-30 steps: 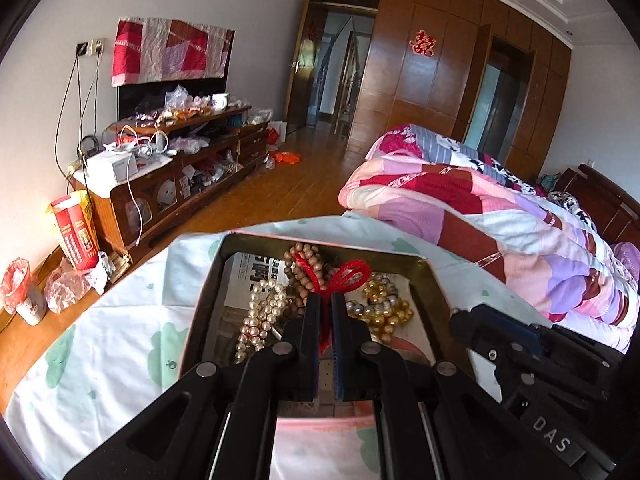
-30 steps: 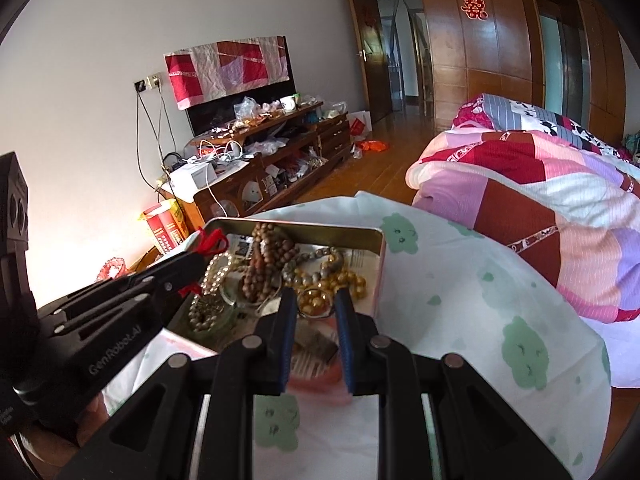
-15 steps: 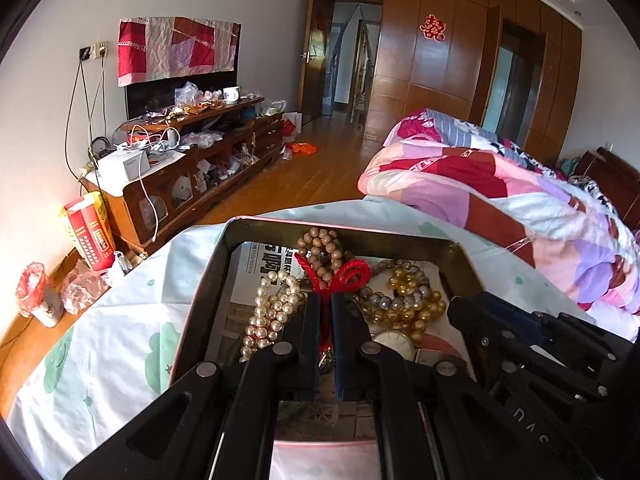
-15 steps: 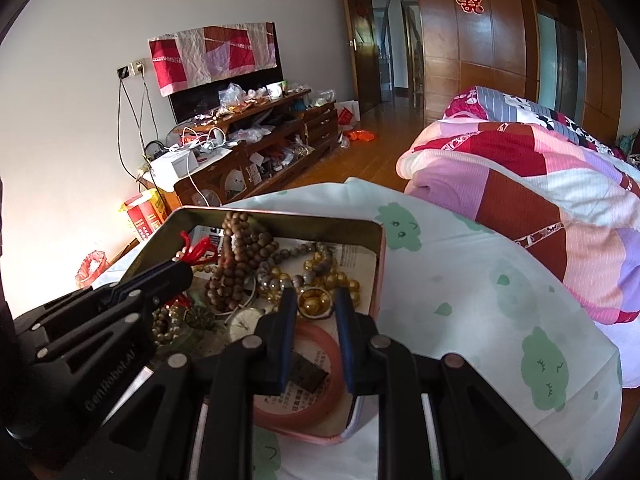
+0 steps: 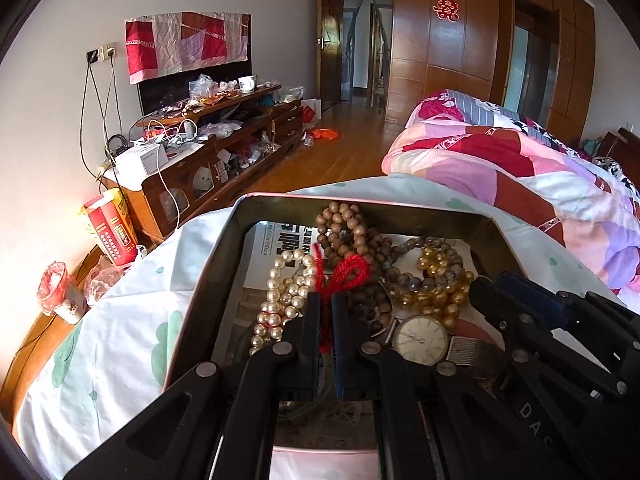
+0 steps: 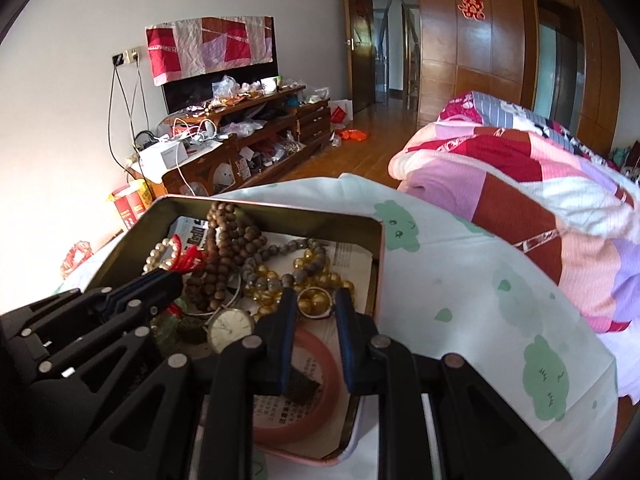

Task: Organize jewelry
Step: 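Lower the ring and charm into the tin and open both tools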

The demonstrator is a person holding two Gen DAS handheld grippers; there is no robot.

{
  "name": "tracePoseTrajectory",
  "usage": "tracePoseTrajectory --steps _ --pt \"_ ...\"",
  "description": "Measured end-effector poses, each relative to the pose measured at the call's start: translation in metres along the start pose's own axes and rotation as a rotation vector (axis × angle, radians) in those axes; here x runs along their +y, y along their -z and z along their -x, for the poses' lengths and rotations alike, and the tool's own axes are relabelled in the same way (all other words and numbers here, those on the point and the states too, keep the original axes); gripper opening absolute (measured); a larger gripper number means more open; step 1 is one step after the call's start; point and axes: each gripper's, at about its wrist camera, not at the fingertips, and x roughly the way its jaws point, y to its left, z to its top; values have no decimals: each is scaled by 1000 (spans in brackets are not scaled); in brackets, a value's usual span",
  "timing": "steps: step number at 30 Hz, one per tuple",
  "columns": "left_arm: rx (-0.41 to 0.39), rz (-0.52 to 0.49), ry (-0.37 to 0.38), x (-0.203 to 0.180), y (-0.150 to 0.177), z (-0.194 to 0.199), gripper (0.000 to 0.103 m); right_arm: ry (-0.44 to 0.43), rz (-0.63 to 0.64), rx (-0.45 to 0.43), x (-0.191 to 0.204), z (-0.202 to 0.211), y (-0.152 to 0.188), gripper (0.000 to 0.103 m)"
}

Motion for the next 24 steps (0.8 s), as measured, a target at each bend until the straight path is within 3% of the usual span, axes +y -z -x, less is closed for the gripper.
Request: tracePoseTrajectory --steps 13,17,21,22,24 --pt "-3 -6 -8 0 0 -2 4 0 6 -6 0 -4 0 23" --pt "-4 7 0 3 0 -2 5 -68 -18 -17 -4 -2 1 35" --pt "-5 4 3 4 -1 -2 7 -74 -30 -36 -5 2 2 39" --pt "-4 6 5 5 -1 -3 7 -60 -40 -47 -7 4 2 46" --pt "-6 9 4 7 -1 -2 9 -82 -54 -54 -8 4 2 48"
